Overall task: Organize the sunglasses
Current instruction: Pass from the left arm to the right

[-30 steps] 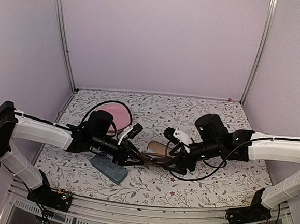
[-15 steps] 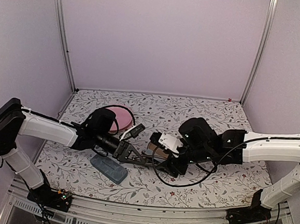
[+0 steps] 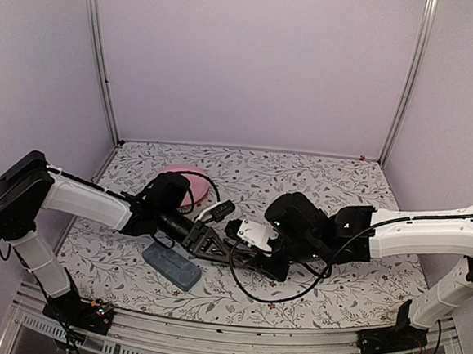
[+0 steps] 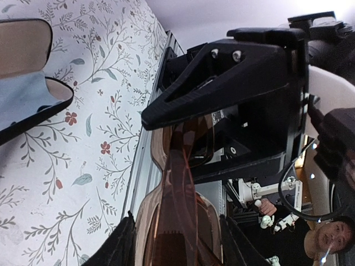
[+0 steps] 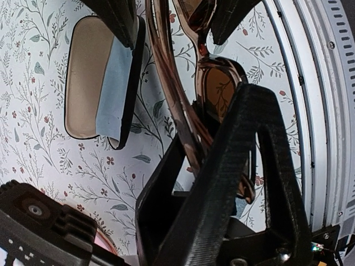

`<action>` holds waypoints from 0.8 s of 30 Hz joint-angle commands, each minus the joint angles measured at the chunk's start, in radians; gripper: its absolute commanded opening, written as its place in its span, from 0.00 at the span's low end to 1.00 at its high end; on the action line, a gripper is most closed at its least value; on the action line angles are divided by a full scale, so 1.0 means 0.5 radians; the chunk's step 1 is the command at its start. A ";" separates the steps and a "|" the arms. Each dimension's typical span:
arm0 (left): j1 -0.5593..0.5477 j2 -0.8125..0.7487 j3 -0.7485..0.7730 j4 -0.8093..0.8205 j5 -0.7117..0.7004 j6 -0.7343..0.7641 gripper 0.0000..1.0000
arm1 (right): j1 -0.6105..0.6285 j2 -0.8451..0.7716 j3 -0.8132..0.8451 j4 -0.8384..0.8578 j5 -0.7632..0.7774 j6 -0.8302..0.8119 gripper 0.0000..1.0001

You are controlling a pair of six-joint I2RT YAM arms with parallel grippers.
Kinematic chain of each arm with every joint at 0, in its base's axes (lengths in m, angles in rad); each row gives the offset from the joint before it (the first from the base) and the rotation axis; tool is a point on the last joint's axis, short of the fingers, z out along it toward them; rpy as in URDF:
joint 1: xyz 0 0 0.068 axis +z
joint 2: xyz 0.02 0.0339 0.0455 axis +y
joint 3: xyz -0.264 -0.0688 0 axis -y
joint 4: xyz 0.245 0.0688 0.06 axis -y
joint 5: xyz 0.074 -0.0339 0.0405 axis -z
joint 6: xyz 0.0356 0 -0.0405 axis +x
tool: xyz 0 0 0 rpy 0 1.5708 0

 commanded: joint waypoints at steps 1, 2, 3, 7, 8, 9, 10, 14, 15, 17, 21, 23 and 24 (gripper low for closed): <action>-0.017 0.052 0.062 0.066 0.091 -0.039 0.00 | 0.032 0.041 0.063 -0.046 0.079 -0.037 0.44; -0.017 0.059 0.065 0.065 0.093 -0.043 0.00 | 0.034 0.045 0.065 -0.048 0.083 -0.038 0.43; -0.019 0.065 0.068 0.067 0.095 -0.043 0.00 | 0.037 0.046 0.064 -0.048 0.088 -0.038 0.42; -0.020 0.085 0.068 0.064 0.106 -0.053 0.00 | 0.043 0.030 0.064 -0.037 0.092 -0.047 0.39; -0.021 0.089 0.068 0.064 0.108 -0.053 0.00 | 0.046 0.029 0.064 -0.036 0.091 -0.051 0.38; -0.020 0.092 0.068 0.063 0.109 -0.058 0.00 | 0.047 0.028 0.061 -0.037 0.093 -0.051 0.37; -0.021 0.091 0.068 0.064 0.109 -0.058 0.00 | 0.048 0.030 0.060 -0.036 0.095 -0.053 0.37; -0.023 0.098 0.067 0.067 0.111 -0.064 0.00 | 0.048 0.022 0.053 -0.033 0.089 -0.054 0.34; -0.024 0.099 0.065 0.069 0.114 -0.065 0.00 | 0.046 0.015 0.048 -0.027 0.087 -0.054 0.33; -0.023 0.104 0.065 0.071 0.117 -0.068 0.00 | 0.048 0.005 0.043 -0.020 0.080 -0.047 0.31; -0.024 0.105 0.057 0.103 0.121 -0.076 0.06 | 0.047 -0.024 0.023 -0.011 0.067 -0.036 0.30; -0.025 0.095 0.048 0.126 0.120 -0.073 0.18 | 0.048 -0.030 0.005 -0.002 0.066 -0.025 0.29; -0.023 0.093 0.043 0.139 0.116 -0.069 0.24 | 0.048 -0.034 -0.006 0.004 0.064 -0.014 0.29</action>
